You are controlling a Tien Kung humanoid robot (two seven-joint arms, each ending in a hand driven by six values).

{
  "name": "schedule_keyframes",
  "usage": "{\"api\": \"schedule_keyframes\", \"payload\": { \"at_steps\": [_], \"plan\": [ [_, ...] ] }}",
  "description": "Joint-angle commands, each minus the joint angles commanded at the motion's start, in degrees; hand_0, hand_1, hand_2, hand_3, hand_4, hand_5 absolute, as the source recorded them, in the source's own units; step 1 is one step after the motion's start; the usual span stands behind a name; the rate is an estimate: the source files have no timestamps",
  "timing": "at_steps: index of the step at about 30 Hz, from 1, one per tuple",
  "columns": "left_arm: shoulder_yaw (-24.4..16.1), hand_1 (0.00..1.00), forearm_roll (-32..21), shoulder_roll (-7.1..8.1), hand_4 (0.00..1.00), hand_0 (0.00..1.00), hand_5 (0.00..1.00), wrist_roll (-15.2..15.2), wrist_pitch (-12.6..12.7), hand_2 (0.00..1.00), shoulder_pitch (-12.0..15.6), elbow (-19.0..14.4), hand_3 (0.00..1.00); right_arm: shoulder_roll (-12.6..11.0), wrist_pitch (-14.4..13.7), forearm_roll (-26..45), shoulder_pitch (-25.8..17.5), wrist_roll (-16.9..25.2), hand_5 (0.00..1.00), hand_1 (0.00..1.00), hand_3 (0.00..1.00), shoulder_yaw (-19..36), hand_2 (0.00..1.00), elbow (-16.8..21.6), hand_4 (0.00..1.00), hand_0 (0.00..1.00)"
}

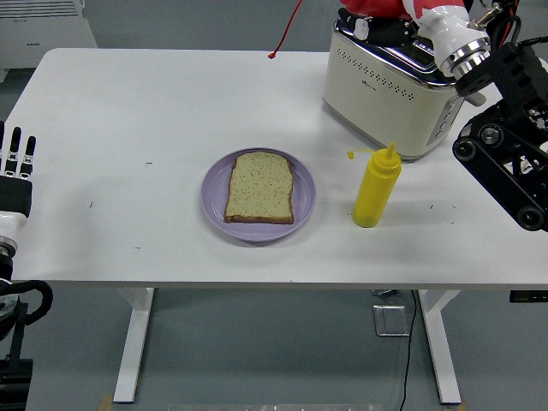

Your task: Pick up the cup,pour liquid into bread,place the cup on the desk

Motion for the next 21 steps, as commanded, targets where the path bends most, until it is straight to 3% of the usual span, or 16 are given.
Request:
{"api": "schedule_keyframes", "payload": {
  "at_steps": [2, 5, 12, 21],
  "plan": [
    [0.0, 0.721, 0.0, -0.03, 0.571, 0.773, 0.998, 0.0, 0.0, 0.715, 0.1, 0.0, 0.698, 0.2, 2.4, 4.8, -1.7, 0.5, 0.278, 0.002, 0.107, 4.4, 0.048, -0.2, 0.736, 0.011],
    [0.2, 0.721, 0.0, -0.02, 0.571, 0.773, 0.998, 0.0, 0.0, 0.715, 0.2, 0.0, 0.698, 0.5, 3.6, 12.3, -3.9, 1.3, 0.277, 0.002, 0.108, 9.4, 0.05, -0.4, 0.74, 0.009],
    [0.7, 0.721, 0.0, -0.13, 0.571, 0.773, 0.998, 0.0, 0.1, 0.715, 0.2, 0.1, 0.698, 0.6, 7.3, 29.0, -7.8, 2.4, 0.277, 0.002, 0.108, 12.0, 0.049, 0.2, 0.74, 0.011],
    [1.0, 0.72, 0.0, -0.12, 0.571, 0.773, 0.998, 0.0, 0.2, 0.715, 0.5, 0.1, 0.698, -0.3, 8.7, 51.0, -10.8, 2.8, 0.278, 0.002, 0.108, 15.7, 0.048, 2.0, 0.74, 0.011]
  ]
}}
